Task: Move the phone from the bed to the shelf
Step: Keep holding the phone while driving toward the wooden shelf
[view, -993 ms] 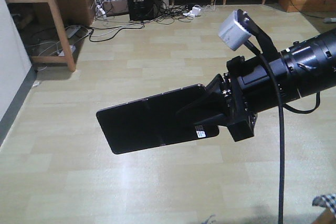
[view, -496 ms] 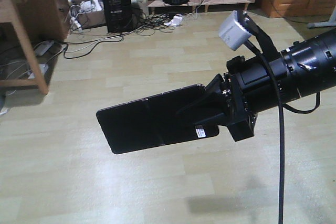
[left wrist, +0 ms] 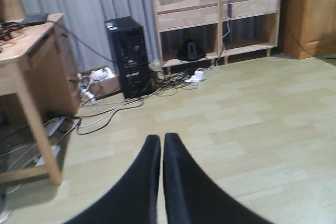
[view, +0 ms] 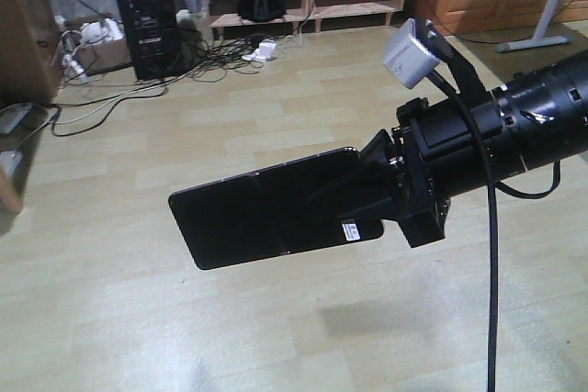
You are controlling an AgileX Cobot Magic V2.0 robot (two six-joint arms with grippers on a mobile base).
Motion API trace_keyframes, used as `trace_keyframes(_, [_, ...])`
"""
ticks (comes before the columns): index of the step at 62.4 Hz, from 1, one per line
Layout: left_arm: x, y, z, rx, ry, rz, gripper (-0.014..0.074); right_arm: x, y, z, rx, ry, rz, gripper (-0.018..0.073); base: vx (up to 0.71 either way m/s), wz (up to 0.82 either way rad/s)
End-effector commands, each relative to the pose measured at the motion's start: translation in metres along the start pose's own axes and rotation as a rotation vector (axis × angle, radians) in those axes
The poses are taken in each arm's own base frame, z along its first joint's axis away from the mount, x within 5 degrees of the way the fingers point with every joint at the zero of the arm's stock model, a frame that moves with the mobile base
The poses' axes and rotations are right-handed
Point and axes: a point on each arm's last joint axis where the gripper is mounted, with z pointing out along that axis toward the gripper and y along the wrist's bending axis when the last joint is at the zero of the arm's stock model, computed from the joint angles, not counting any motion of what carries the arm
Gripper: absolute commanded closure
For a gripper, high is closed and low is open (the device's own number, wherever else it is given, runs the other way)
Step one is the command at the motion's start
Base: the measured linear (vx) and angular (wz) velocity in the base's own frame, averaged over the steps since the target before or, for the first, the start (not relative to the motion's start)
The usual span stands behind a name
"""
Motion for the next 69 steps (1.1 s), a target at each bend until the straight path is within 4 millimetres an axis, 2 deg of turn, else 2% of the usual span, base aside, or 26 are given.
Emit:
trace_keyframes(1, [-0.0142,0.0016,-0.003,-0.01,-0.107,-0.014,0.0595,-0.0132,0.019,-0.0121,-0.07,-0.073,-0.03,0.0561,0.35,-0.23])
trace_keyframes(69, [-0.0142,0.0016,-0.003,-0.01,-0.107,-0.014,0.0595,-0.0134,0.0197,-0.0126,-0.07,-0.075,-0.031,0.0561,0.35,-0.3])
